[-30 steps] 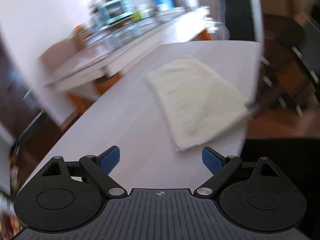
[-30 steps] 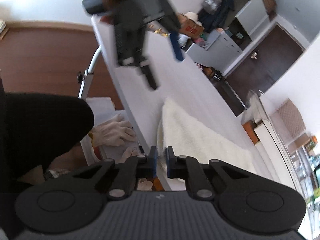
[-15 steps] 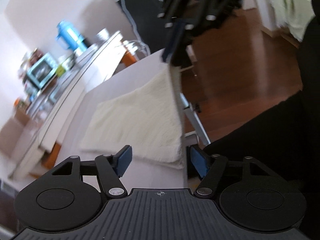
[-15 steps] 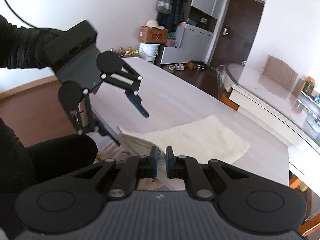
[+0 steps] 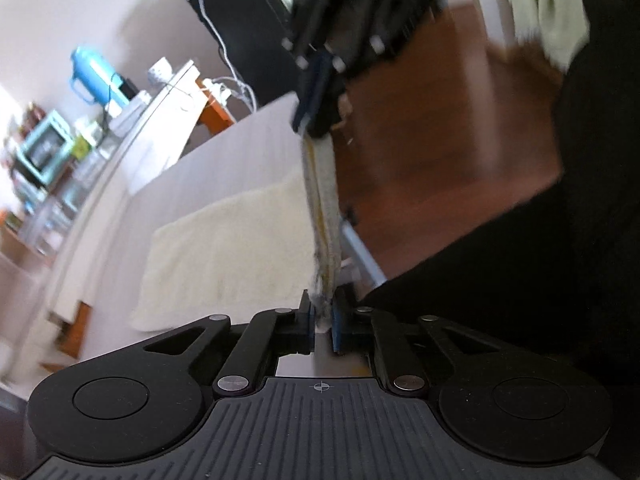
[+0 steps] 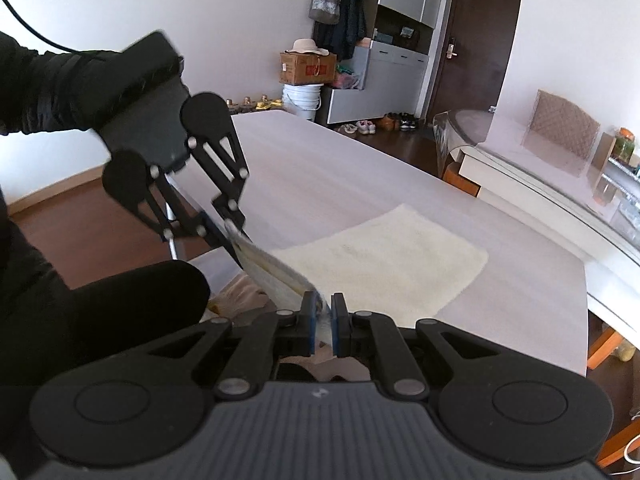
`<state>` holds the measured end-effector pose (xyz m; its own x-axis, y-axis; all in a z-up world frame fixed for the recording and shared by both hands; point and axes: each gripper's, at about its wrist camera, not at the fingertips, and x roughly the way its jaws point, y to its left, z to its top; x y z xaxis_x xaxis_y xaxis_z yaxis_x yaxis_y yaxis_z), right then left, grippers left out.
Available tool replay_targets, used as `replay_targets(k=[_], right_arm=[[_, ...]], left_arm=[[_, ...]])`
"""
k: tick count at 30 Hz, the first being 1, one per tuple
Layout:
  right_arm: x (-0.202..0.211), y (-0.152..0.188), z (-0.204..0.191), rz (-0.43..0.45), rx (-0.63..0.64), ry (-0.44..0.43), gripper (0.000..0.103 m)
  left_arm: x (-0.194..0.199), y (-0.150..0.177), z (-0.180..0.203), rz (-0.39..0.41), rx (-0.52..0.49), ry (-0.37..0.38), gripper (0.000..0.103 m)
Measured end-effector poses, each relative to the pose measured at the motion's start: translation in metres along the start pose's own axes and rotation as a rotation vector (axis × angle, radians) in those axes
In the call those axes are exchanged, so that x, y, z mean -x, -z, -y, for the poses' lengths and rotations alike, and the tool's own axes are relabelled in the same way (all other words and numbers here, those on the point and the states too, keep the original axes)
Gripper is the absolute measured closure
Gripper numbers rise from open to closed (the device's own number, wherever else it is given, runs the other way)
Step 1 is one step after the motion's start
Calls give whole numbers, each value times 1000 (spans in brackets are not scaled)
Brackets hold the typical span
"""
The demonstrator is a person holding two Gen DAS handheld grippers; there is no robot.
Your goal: Fold towel
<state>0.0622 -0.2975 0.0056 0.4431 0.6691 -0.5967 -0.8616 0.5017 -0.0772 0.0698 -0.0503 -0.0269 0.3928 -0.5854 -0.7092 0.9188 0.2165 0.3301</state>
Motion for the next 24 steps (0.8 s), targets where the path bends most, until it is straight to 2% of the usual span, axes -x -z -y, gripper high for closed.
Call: replay_targets(k=[7, 12, 18, 24], right_arm=[[14, -13, 29, 47, -73, -75, 95], [5, -38, 84, 89, -166, -121, 95], [-36, -57, 145, 76, -264, -117, 95], [-84, -57, 181, 22, -306, -112, 95]], left_arm=[[12, -10, -46, 55, 218, 63, 95], [3, -8, -113, 76, 467, 49, 95], [-33, -8, -175, 20, 586, -32, 95], [-71, 2, -211, -59, 659, -67, 95]])
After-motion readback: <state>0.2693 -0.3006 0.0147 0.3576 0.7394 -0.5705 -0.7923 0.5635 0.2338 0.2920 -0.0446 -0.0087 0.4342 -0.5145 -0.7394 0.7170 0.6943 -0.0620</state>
